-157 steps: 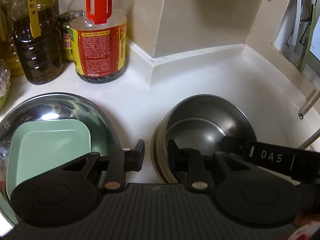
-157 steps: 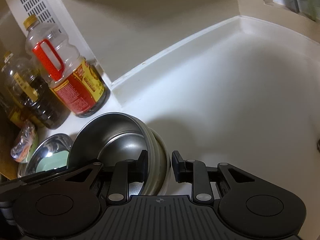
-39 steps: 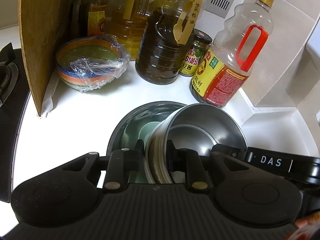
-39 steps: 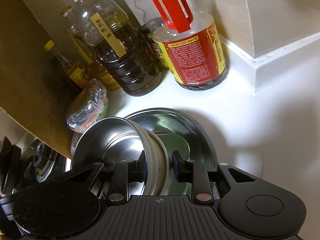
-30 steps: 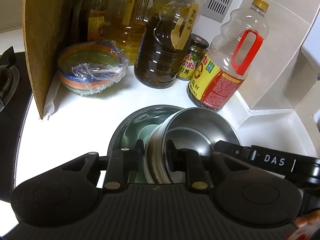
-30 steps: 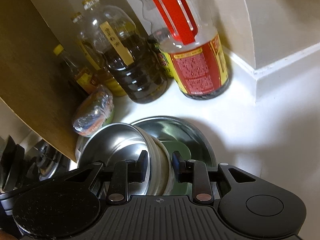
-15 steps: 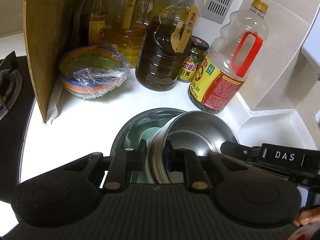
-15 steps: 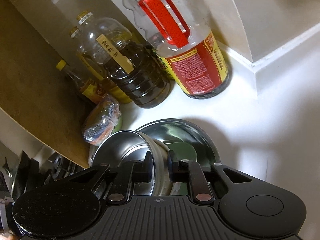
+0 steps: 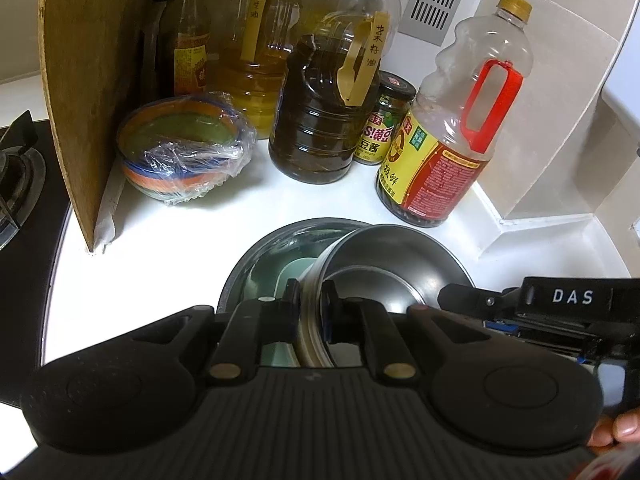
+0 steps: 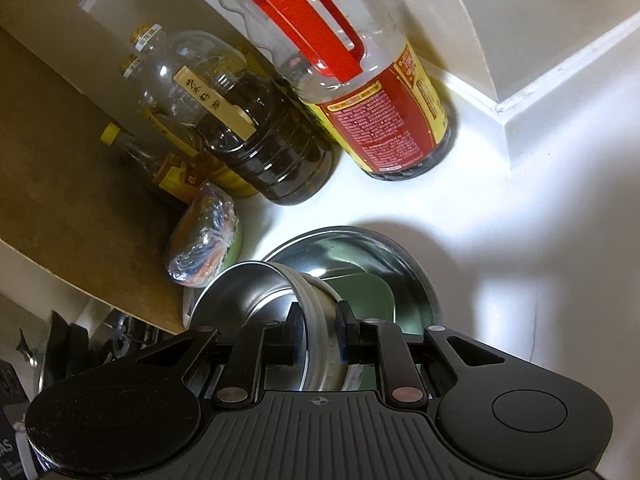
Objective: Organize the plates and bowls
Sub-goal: 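Carry the bowl stack with both grippers over the green tray in the steel plate, then lower the bowl stack onto the green tray and open both grippers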
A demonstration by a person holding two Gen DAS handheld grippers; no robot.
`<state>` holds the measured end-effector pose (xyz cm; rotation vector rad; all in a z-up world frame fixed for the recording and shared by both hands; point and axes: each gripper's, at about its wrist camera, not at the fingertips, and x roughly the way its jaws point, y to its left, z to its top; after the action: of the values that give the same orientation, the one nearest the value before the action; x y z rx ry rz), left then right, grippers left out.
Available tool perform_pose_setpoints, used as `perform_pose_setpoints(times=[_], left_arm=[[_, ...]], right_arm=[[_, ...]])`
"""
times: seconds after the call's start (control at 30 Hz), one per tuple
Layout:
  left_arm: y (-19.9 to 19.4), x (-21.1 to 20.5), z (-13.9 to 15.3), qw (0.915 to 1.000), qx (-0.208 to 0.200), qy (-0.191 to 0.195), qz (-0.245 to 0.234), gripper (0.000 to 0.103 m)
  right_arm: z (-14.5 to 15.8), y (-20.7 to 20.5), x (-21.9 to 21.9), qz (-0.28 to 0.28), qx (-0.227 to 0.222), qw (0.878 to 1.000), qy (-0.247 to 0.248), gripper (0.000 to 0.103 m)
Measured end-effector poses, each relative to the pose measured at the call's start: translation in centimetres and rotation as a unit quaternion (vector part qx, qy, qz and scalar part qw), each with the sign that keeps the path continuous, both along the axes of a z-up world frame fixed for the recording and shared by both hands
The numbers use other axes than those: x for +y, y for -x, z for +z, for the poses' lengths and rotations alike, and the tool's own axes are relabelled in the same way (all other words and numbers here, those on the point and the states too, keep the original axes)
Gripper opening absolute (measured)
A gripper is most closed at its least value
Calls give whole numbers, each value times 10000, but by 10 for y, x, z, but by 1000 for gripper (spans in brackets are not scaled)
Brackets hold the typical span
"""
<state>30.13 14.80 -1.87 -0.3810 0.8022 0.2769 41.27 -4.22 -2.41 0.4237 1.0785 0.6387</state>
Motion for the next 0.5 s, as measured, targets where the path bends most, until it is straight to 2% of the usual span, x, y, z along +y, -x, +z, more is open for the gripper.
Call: perform_pose_setpoints(times=[0.13, 0.3, 0.5], left_arm=[[-1, -2, 1, 10000, 4, -74, 22, 10], [-1, -3, 2, 9998, 4, -170, 81, 11], [7, -11, 13, 9992, -138, -354, 134, 18]], right_arm=[[-4, -1, -6, -93, 102, 9997, -198, 18], [1, 3, -5, 102, -186, 9997, -141, 19], [11, 14, -14, 203, -528, 9984, -65, 21]])
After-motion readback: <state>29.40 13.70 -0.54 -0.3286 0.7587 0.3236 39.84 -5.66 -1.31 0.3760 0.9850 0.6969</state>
